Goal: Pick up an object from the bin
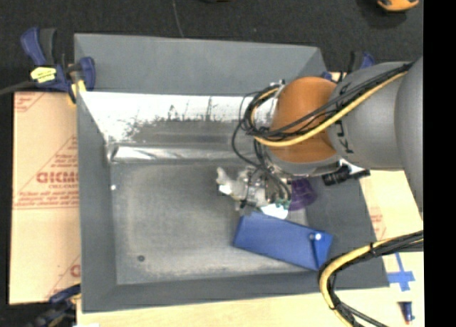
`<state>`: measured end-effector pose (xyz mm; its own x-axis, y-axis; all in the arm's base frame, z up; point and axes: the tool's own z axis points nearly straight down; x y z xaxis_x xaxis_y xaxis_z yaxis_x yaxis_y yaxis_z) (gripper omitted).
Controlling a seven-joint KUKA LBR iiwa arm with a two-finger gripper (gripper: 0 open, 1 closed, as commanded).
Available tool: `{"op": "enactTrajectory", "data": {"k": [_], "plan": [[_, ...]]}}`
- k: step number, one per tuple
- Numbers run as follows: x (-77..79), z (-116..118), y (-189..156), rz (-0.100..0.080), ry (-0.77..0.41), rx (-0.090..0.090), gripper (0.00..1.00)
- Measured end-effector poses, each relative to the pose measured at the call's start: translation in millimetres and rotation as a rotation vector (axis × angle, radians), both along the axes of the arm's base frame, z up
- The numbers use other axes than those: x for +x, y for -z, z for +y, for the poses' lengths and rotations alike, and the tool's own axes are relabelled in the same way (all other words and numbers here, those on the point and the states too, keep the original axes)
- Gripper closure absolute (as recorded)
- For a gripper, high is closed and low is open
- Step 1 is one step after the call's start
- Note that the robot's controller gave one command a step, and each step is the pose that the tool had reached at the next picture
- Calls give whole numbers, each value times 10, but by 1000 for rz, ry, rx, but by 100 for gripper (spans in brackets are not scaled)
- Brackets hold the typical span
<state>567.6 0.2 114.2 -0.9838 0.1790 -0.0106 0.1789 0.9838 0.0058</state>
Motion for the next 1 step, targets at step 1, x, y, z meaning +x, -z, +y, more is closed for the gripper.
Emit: {"op": "enactTrajectory", "data": {"k": [1], "plan": [[17, 5, -310, -3, -1, 0, 100]]}}
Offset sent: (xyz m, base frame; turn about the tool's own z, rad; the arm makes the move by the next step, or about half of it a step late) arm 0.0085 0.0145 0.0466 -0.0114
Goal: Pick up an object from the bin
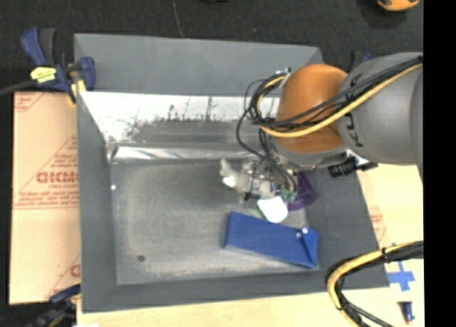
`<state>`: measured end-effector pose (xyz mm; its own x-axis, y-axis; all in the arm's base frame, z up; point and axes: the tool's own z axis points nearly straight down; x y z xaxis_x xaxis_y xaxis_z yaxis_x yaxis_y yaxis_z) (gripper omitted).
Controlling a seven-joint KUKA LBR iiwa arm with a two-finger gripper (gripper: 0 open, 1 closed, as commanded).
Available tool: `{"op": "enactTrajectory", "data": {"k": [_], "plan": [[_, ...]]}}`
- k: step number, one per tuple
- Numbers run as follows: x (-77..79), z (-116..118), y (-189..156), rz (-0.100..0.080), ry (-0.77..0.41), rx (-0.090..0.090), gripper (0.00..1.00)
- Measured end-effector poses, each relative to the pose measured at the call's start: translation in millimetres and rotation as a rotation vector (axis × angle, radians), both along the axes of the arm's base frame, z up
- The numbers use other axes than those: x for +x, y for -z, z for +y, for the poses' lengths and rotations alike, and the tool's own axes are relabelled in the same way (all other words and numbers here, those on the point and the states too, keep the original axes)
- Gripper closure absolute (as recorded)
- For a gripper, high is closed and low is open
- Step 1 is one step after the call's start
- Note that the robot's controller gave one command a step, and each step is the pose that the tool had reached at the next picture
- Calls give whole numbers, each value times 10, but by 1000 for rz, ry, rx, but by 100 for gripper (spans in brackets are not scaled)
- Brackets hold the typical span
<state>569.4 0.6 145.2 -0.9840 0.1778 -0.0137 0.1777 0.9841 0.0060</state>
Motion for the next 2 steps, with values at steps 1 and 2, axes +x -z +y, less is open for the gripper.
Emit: {"op": "enactTrajectory", "data": {"k": [1, 2], "plan": [[85, 143, -171, -7, -15, 1, 100], [114, 117, -769, 0, -22, 1, 100]]}}
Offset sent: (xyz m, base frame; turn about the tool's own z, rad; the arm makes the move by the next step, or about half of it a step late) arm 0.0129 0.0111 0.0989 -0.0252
